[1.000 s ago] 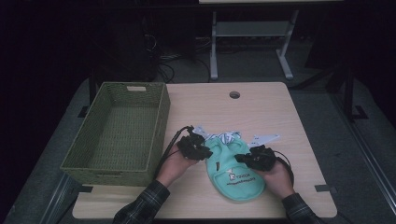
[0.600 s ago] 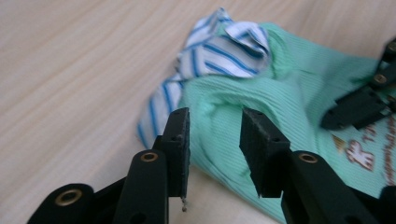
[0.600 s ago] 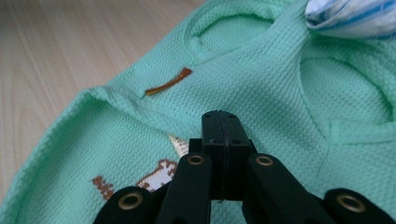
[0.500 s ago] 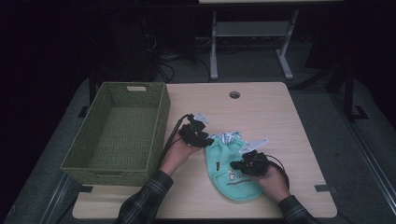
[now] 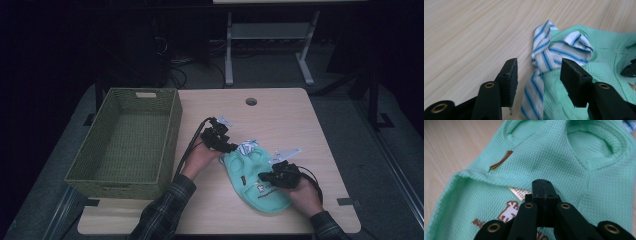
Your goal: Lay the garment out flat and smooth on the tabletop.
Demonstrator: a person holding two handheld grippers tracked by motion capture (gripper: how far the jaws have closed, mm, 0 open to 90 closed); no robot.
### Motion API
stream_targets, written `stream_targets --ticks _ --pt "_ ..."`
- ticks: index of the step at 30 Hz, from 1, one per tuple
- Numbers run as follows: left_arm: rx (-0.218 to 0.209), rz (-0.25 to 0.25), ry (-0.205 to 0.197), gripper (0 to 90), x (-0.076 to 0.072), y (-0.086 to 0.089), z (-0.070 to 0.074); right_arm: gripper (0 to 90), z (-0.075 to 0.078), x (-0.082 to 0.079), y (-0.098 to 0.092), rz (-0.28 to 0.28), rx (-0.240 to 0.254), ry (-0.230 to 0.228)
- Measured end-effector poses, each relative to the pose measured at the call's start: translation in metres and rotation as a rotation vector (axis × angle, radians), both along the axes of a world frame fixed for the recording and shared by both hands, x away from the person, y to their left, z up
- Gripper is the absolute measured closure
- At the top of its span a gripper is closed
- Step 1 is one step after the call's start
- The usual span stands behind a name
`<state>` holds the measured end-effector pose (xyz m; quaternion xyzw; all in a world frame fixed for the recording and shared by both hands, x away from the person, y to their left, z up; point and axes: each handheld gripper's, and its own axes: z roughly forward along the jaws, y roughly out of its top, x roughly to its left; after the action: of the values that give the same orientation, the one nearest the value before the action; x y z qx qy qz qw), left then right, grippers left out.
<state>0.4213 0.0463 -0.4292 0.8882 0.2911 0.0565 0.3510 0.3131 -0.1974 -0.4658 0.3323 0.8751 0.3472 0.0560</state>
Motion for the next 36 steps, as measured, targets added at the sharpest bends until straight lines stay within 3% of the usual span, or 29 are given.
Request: stream_targets --ticks 4,10,12,18,27,30,32,36 --pt "-0.031 0.005 0.02 42.4 0.003 -0.009 -0.01 90.0 -0.001 0.002 -0.003 -0.003 0.007 0.0" --pt "0.003 -0.012 0.044 38.3 0.004 -0.017 -0.024 90.0 -0.001 0.002 -0.003 -0.001 0.004 -0.003" --pt "0.042 -0.034 0.038 37.8 0.004 -0.018 -0.026 89.9 -0.001 0.002 -0.003 -0.002 0.004 -0.002" --pt "0.075 -0.049 0.027 38.6 0.0 -0.023 -0.028 89.9 0.0 0.003 -0.003 -0.006 0.003 0.002" --pt "0.09 -0.066 0.029 54.1 -0.008 -0.025 -0.028 89.9 -0.001 0.003 -0.003 -0.007 0.007 0.003" --pt "0.11 -0.074 -0.001 64.5 -0.011 -0.026 -0.028 89.9 -0.001 0.003 -0.003 -0.008 0.008 0.003" --pt "0.1 -0.081 0.009 74.5 -0.012 -0.026 -0.028 89.9 0.0 0.003 -0.003 -0.012 0.006 0.007" --pt "0.099 -0.077 0.023 81.3 -0.012 -0.025 -0.027 89.9 0.0 0.003 -0.003 -0.012 0.006 0.009"
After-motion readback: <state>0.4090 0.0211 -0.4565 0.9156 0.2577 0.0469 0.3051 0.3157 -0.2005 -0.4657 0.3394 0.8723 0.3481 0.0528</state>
